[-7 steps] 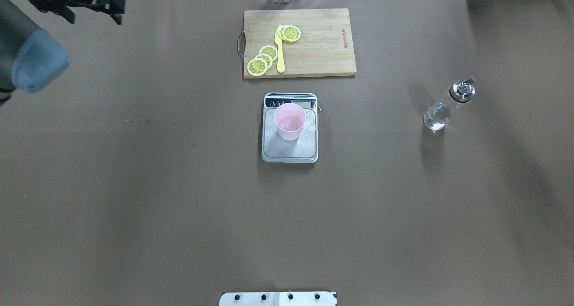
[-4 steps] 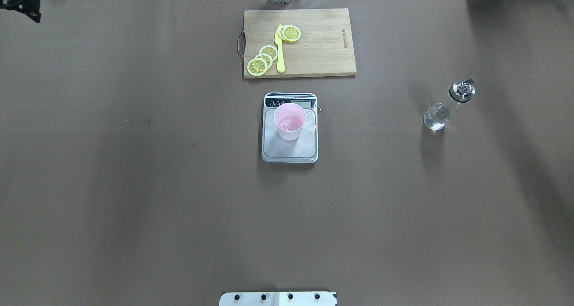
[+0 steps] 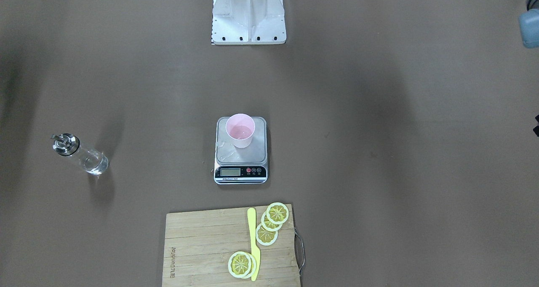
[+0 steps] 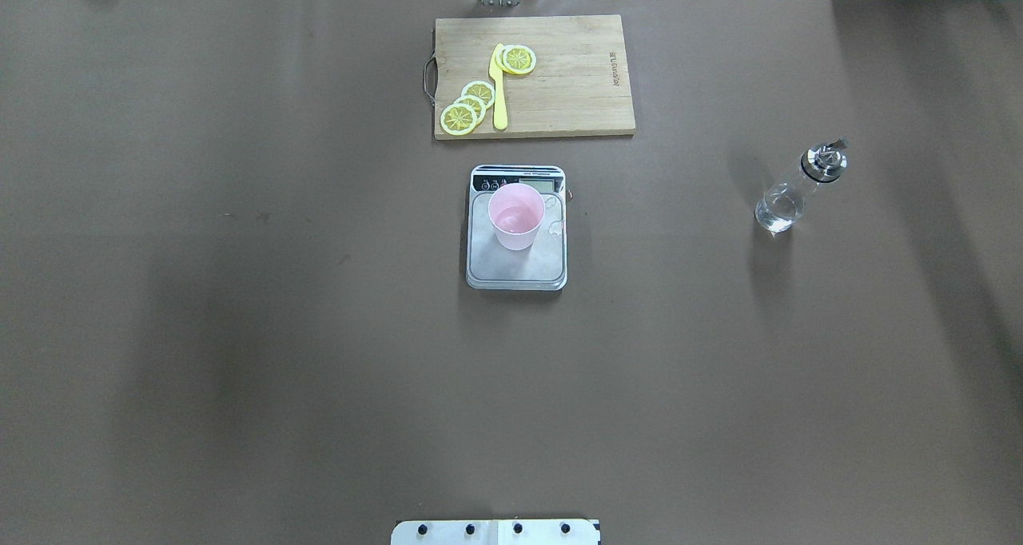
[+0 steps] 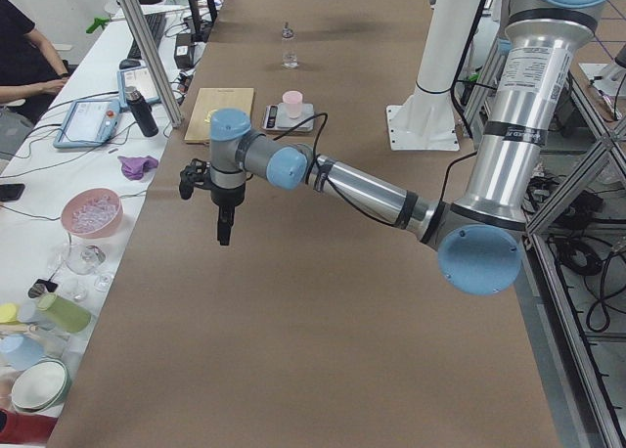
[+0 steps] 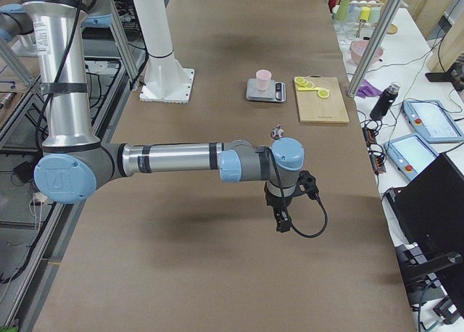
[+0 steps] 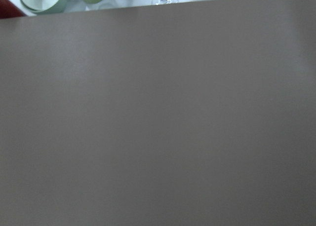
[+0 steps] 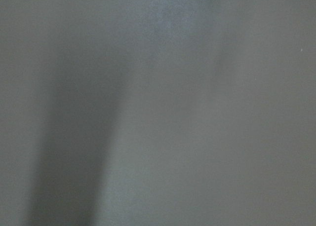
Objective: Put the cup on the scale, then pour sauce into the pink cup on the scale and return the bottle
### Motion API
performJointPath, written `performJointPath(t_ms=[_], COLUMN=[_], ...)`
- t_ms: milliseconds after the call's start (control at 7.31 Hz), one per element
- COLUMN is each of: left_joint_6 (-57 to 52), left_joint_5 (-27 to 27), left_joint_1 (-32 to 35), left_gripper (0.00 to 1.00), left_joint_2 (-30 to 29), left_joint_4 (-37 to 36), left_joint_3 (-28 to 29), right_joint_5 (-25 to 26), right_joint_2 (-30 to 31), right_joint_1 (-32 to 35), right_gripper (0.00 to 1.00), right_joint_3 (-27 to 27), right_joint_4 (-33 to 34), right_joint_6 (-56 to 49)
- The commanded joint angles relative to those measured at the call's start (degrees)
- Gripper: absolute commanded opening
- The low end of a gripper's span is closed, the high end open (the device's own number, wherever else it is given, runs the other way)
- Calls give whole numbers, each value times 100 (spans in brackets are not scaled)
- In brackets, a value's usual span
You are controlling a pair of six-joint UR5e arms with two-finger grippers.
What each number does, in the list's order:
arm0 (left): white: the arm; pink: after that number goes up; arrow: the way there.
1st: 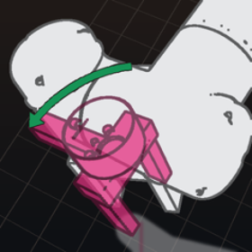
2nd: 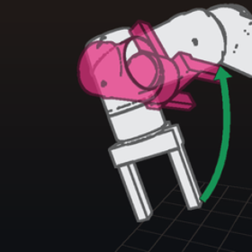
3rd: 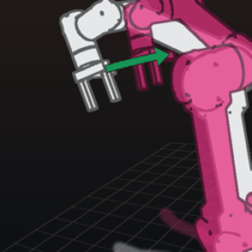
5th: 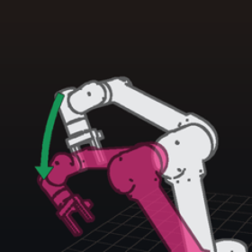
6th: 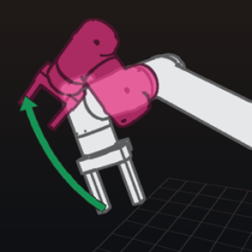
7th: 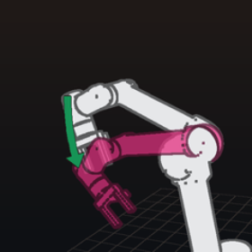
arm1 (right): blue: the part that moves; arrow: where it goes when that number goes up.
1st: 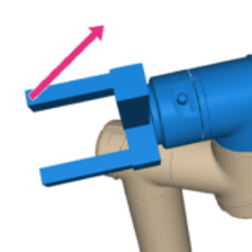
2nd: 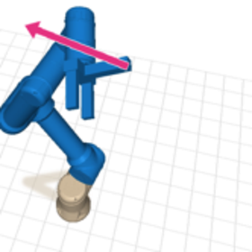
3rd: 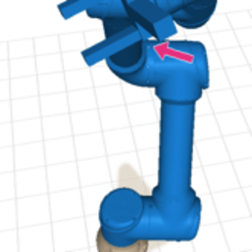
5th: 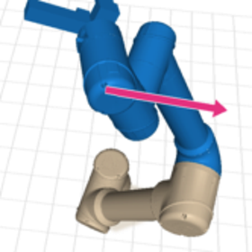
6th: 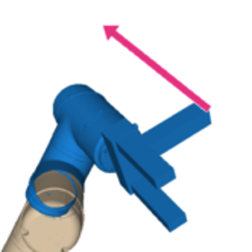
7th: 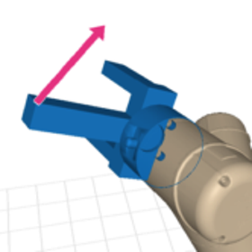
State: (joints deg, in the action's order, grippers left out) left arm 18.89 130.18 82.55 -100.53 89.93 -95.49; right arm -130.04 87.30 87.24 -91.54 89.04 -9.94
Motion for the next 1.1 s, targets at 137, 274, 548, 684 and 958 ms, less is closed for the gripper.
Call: performJointPath(t_ms=[137, 274, 548, 684, 958], left_joint_6=[-964, -1018, -1019, -1019, -1010], left_joint_5=[719, 694, 676, 676, 684], left_joint_1=[682, 727, 736, 736, 736], left_gripper=[98, 98, 98, 98, 98], left_joint_2=[909, 1147, 1149, 1141, 1158], left_joint_4=[-257, -239, -265, -274, -283], left_joint_3=[75, 22, 82, 118, 118], right_joint_5=[-890, -865, -839, -804, -803], right_joint_2=[51, 25, -90, -81, -20], right_joint_1=[292, 284, 284, 267, 267], right_gripper=[100, 100, 100, 100, 100], right_joint_3=[-109, -118, -135, -136, -136], right_joint_4=[-18, -9, 280, 281, 281], right_joint_6=[678, 686, 687, 678, 678])
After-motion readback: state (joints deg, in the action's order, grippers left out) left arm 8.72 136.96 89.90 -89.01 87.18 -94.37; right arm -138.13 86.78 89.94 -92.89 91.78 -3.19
